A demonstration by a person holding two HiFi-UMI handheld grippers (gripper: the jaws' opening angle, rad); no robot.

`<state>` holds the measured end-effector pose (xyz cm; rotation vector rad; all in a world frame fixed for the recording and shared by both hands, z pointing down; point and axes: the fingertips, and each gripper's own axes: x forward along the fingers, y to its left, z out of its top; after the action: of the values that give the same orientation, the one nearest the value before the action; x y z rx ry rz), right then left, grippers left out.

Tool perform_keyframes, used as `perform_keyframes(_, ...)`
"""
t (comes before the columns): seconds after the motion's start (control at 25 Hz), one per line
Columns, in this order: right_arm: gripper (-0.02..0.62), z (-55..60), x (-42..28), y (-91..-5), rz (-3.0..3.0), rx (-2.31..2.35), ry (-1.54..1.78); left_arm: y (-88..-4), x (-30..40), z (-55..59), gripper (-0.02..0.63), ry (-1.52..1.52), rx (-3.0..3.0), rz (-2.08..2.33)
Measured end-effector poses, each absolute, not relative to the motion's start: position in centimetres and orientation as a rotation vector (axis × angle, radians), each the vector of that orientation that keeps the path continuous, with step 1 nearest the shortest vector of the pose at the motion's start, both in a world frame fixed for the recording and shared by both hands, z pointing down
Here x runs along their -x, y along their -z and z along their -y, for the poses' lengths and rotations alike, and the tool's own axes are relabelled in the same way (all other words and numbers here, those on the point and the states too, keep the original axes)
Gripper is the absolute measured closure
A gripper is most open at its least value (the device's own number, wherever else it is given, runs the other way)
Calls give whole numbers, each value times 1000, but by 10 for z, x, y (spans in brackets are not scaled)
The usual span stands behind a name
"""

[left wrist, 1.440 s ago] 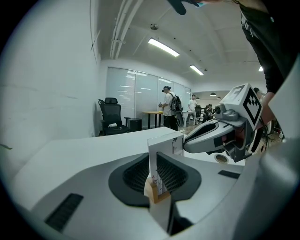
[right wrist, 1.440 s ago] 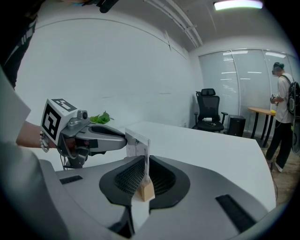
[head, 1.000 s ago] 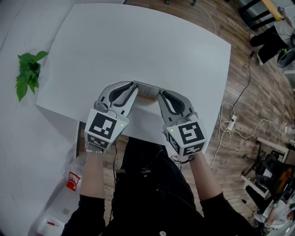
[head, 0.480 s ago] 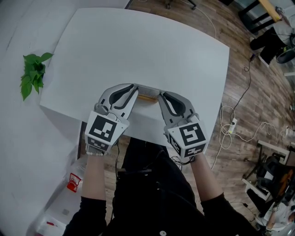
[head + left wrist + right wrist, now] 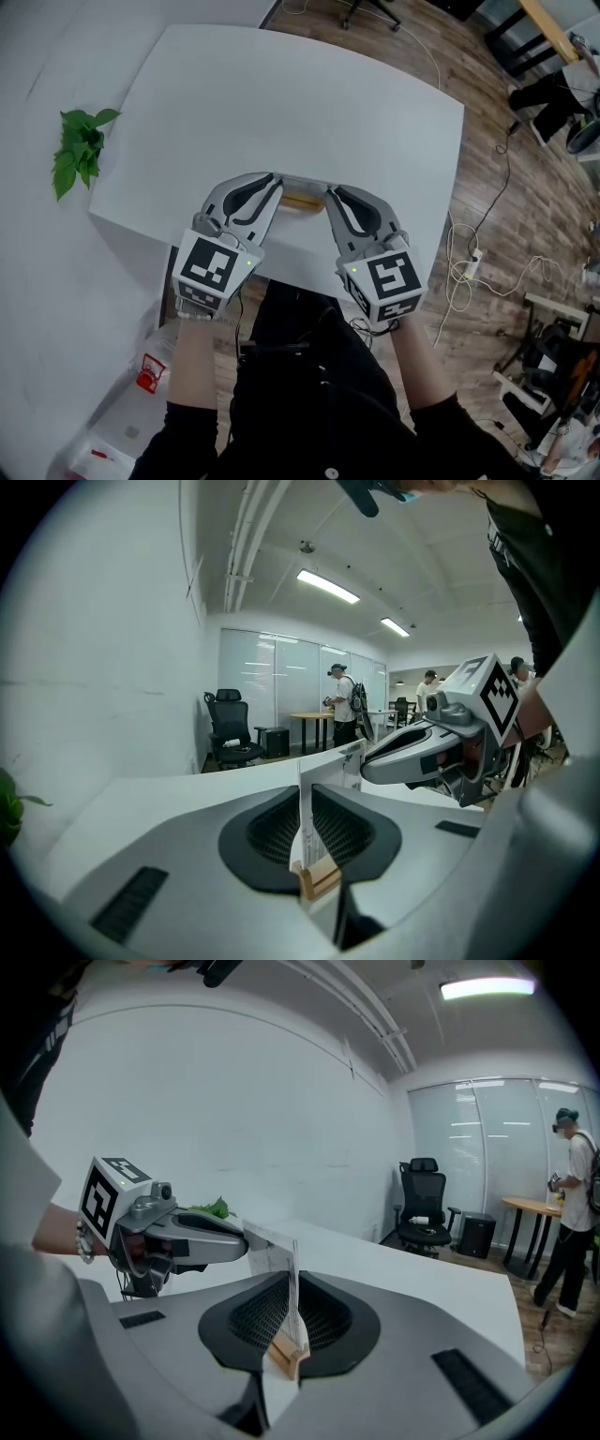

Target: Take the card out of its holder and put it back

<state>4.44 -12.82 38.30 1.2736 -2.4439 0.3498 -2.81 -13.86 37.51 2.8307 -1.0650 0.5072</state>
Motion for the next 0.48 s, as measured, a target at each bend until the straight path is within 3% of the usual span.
perform_keyframes(0.48,532,127,-43,-340,2486,-1299,-266,-331,32,132,558,-470,-2865,1122)
